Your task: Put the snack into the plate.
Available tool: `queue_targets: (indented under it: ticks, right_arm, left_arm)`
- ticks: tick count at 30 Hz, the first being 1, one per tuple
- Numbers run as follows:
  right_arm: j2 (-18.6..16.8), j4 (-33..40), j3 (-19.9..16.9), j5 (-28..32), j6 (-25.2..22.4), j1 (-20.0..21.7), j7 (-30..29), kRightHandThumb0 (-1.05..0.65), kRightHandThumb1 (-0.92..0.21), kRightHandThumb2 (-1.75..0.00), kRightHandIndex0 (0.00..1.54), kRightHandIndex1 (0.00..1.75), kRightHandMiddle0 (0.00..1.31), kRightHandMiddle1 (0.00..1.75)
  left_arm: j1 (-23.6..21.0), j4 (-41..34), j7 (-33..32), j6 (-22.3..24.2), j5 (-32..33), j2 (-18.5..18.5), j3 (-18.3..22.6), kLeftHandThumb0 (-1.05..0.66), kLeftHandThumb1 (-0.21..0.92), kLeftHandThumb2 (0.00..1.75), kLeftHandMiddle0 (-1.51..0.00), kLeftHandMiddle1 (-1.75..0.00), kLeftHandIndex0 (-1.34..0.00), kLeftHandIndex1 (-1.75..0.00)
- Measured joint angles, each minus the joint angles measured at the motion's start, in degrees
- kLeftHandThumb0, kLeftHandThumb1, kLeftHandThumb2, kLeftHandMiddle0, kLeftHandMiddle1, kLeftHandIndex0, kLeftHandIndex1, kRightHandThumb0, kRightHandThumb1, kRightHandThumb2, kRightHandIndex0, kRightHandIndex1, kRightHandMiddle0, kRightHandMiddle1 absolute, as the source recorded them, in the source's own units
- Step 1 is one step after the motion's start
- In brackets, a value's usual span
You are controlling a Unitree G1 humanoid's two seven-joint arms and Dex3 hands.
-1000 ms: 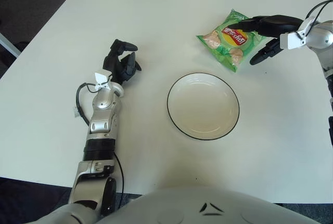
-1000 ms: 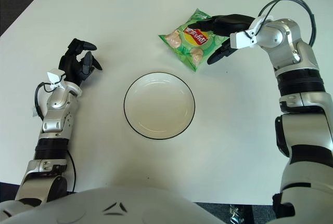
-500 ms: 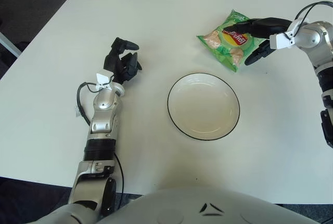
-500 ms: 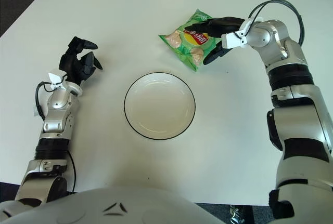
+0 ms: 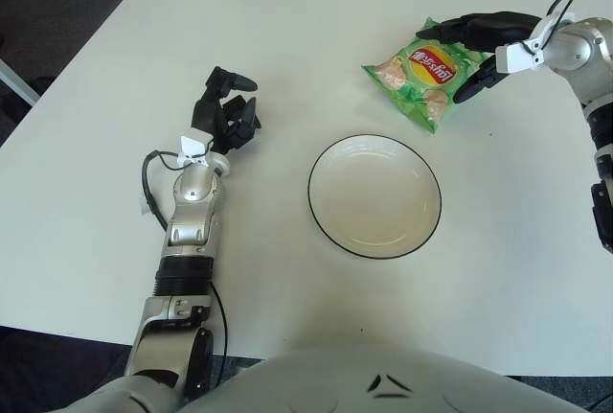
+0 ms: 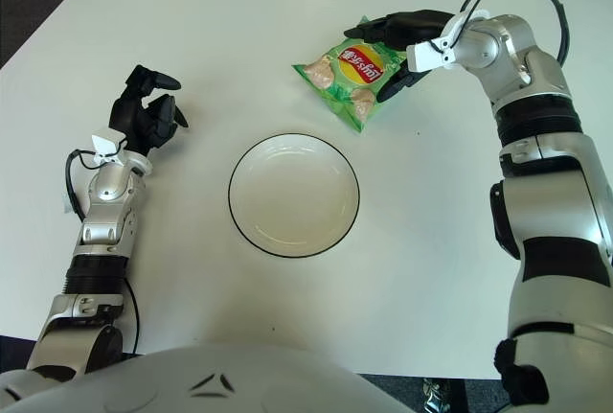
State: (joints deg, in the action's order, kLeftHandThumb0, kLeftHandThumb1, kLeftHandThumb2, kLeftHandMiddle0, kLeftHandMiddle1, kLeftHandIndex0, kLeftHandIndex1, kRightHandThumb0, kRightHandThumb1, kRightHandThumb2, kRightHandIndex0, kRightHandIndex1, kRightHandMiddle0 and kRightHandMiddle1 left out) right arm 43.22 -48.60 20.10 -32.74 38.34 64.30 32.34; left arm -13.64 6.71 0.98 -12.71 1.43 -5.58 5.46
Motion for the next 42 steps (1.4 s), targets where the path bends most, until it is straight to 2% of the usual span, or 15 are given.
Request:
queue_targets:
  ticks: [13, 24, 34, 42]
  right_arm:
    - [-2.56, -6.01, 3.74, -4.23, 0.59, 3.19, -4.27, -0.91, -0.92, -0.07, 0.0, 0.0, 0.04, 0.0]
    - [-3.21, -9.18, 5.96, -6.58, 0.97, 5.16, -7.7, -0.92, -0.92, -0.08, 0.0, 0.0, 0.04, 0.01]
    - [-4.17, -12.45, 7.94, -8.45, 0.38, 4.76, -11.21, -0.91, -0.92, -0.06, 0.0, 0.0, 0.05, 0.01]
    - [-5.61, -15.36, 7.91, -7.43, -0.73, 4.2, -9.63, -0.89, -0.92, -0.04, 0.0, 0.0, 0.05, 0.01]
  left_arm:
    - [0.03, -0.02, -0.91, -0.35, -1.08, -0.16, -0.61, -0.36, 0.84, 0.54, -0.92, -1.75, -0.33, -1.66]
    - [0.09, -0.05, -1.35, -0.88, -1.92, -0.2, -0.78, -0.36, 0.86, 0.5, -0.93, -1.75, -0.33, -1.65]
    - [0.18, -0.22, -1.53, -0.97, -1.95, -0.28, -1.03, -0.35, 0.89, 0.45, -0.93, -1.75, -0.34, -1.63]
    - [0.28, -0.27, -1.7, -0.98, -1.95, -0.35, -1.14, -0.35, 0.9, 0.44, -0.93, -1.75, -0.34, -1.62]
